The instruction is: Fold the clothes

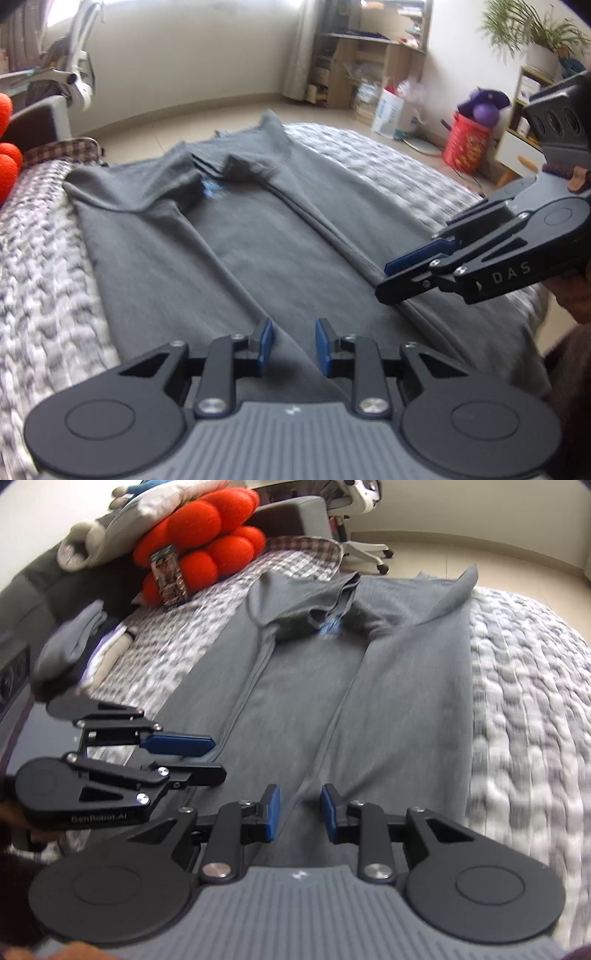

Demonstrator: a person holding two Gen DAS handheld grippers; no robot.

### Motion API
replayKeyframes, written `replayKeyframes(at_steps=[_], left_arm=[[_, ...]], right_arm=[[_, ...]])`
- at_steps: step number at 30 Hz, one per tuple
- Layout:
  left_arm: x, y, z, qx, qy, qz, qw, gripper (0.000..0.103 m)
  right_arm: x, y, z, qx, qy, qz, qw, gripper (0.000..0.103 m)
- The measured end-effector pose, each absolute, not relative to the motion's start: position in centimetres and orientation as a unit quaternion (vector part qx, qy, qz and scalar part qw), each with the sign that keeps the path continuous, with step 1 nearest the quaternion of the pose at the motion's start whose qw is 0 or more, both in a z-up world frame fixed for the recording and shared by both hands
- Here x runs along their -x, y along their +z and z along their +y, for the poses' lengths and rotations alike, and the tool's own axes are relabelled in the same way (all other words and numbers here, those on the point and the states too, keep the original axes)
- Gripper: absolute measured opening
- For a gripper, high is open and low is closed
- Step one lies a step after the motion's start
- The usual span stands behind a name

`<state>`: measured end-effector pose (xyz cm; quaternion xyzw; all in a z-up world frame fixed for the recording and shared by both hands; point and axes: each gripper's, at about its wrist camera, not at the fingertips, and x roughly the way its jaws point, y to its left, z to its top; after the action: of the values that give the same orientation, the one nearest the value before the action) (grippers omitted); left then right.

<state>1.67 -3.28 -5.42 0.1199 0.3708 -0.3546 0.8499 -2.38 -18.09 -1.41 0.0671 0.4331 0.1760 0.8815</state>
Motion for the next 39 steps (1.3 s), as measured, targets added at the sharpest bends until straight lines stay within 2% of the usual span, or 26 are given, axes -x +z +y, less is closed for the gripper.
replayKeyframes(at_steps=[15,23,32,39], left_arm=[[6.8,-4.6,-3.7,-0.206,-0.401,0.414,0.791,0.026],[8.3,-4.1,-2.9,-0.151,-0.425,0.445,0.774,0.026],[7.7,-7.1,-7.9,-0.080,-0.430,0.513,0.738,0.026],[8.1,-8.1,-9.2,-0.067,-0.423,0.513,0.744,0.025]], right_arm=[[10.4,-1.2,-15.9,-0.038,0.196,0.487,0.850,0.026],[13.2,-1.0,-20.3,-0.076,0.134,0.509,0.847,0.030],[14.4,-2.8,-22.7,-0.120,0.110,0.533,0.830,0.030],[14.5,-3.7,-23.0,-0.134,0.120,0.537,0.824,0.031]])
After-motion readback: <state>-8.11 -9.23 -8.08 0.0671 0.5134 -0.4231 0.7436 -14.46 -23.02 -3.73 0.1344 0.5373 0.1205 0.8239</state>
